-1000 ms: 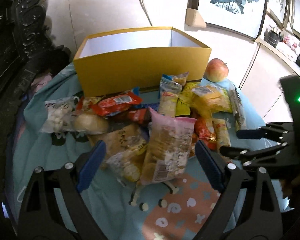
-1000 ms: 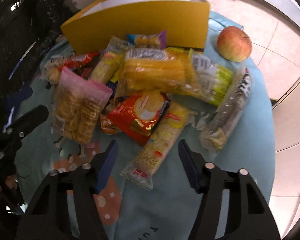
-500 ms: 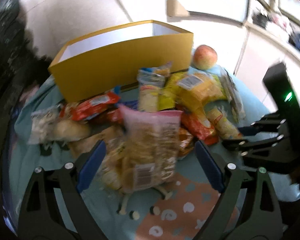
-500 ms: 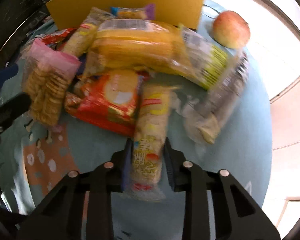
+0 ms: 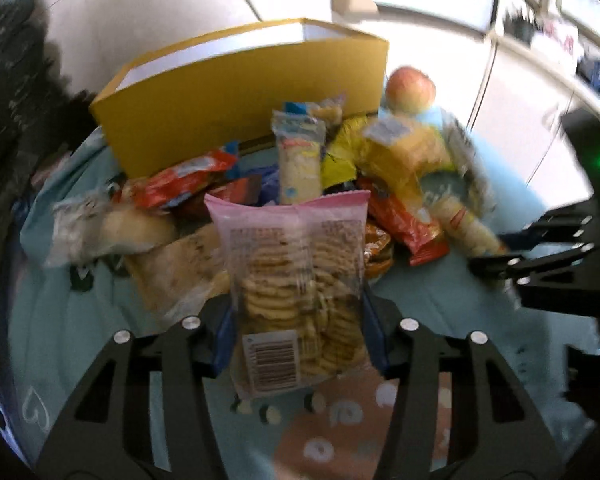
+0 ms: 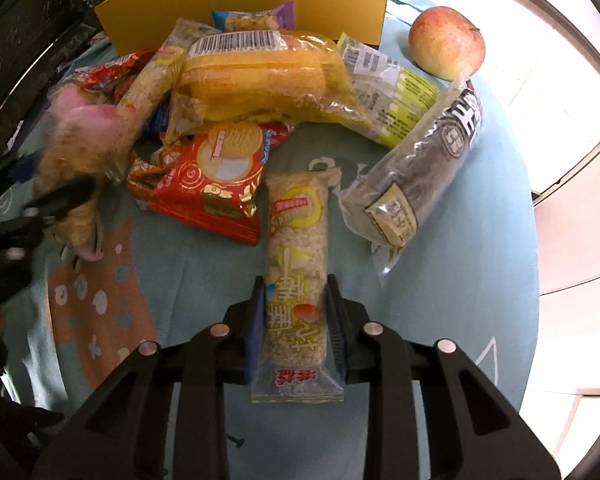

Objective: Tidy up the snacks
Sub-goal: 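Grasp a pink cookie bag with the left gripper while the right grasps a wafer stick, then lift both packets over the yellow box and release them inside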

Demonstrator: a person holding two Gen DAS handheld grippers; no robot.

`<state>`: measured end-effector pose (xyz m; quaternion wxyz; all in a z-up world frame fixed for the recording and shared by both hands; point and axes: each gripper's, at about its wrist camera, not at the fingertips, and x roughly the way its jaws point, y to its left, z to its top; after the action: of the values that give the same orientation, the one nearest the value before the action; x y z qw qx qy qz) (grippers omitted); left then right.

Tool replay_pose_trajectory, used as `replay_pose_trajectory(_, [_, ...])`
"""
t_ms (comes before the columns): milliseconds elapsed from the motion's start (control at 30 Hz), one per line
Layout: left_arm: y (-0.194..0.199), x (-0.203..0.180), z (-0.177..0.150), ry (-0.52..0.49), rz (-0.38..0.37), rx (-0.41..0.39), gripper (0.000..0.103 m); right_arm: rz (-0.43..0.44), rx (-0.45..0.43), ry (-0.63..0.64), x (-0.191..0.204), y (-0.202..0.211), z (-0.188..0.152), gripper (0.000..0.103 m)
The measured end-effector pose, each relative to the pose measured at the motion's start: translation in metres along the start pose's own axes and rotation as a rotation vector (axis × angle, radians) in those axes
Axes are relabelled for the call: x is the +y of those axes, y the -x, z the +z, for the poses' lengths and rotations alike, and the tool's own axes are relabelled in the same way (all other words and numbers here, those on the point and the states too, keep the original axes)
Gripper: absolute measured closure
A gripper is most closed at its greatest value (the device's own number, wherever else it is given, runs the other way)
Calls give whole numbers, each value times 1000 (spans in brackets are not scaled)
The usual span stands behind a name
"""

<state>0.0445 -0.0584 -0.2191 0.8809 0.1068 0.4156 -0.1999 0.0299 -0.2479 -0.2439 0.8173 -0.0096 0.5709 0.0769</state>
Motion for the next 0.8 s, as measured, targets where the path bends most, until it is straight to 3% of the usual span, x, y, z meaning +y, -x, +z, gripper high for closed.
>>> replay_pose_trajectory(433, [44, 21, -14, 64, 13, -23, 50, 40, -42, 0, 0, 30, -2, 74])
replay_pose_trajectory(667, [42, 24, -26, 80, 4, 20, 50, 46, 99, 6, 5, 9, -15, 71])
replay_pose_trajectory(700, [42, 23, -27, 78, 2, 21, 50, 39, 99, 14, 6, 9, -14, 67])
replay_pose_trajectory(800, [42, 22, -29, 72, 2, 22, 50, 1, 82, 32, 12, 6, -5, 66])
